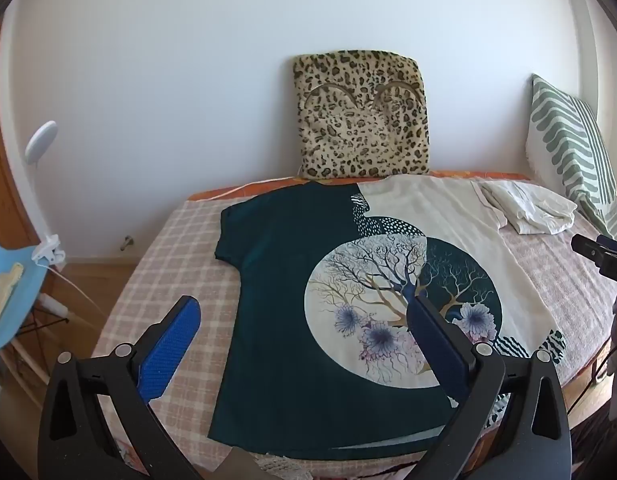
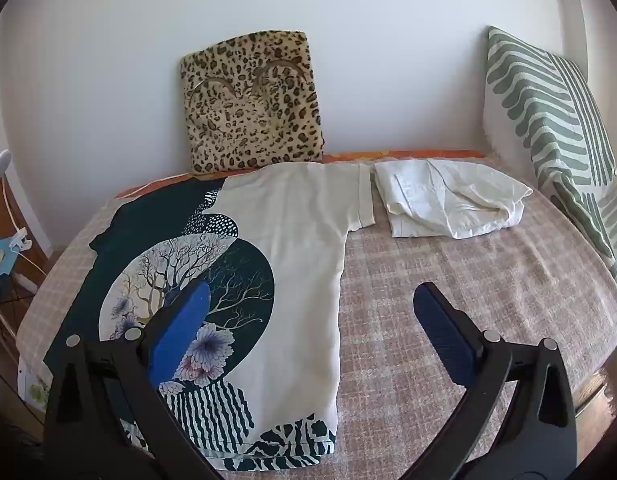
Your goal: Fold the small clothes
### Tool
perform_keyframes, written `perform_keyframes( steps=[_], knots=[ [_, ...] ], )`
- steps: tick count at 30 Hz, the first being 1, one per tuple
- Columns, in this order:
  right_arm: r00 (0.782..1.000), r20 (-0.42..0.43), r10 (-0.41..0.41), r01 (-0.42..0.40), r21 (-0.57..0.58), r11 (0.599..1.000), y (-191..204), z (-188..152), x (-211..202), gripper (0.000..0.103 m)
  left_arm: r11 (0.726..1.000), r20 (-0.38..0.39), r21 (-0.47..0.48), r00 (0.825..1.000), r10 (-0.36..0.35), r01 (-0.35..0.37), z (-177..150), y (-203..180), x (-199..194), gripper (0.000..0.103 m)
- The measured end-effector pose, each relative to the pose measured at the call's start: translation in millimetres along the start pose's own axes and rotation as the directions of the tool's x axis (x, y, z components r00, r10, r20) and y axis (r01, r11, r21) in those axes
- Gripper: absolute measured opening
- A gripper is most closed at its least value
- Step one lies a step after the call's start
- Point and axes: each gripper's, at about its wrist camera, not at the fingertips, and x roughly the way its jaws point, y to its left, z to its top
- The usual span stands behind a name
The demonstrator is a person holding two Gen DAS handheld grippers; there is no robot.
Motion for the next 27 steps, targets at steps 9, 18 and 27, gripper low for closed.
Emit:
perform_keyframes(
  steps=[9, 18, 27],
  knots=[
    [1.0, 0.002, 0.0, 0.0, -0.001, 1.0, 0.3, 0.2, 0.1, 0.103, 1.0, 0.005, 0.004, 1.0, 0.003, -0.003, 0.0, 0.1, -0.4, 0.102],
    [1.0, 0.002, 0.002, -0.002, 0.0, 1.0, 0.4, 0.2, 0.4, 0.103, 1.0, 0.007, 0.006, 1.0, 0.007, -0.007, 3.0, -2.3, -1.5, 0.102],
    [1.0, 0.001, 0.003, -0.003, 0.001, 1.0, 0.6, 0.2, 0.7, 0.103, 1.0, 0.007, 0.006, 1.0, 0.006, -0.006, 4.8, -1.1, -1.6, 0.102]
  ],
)
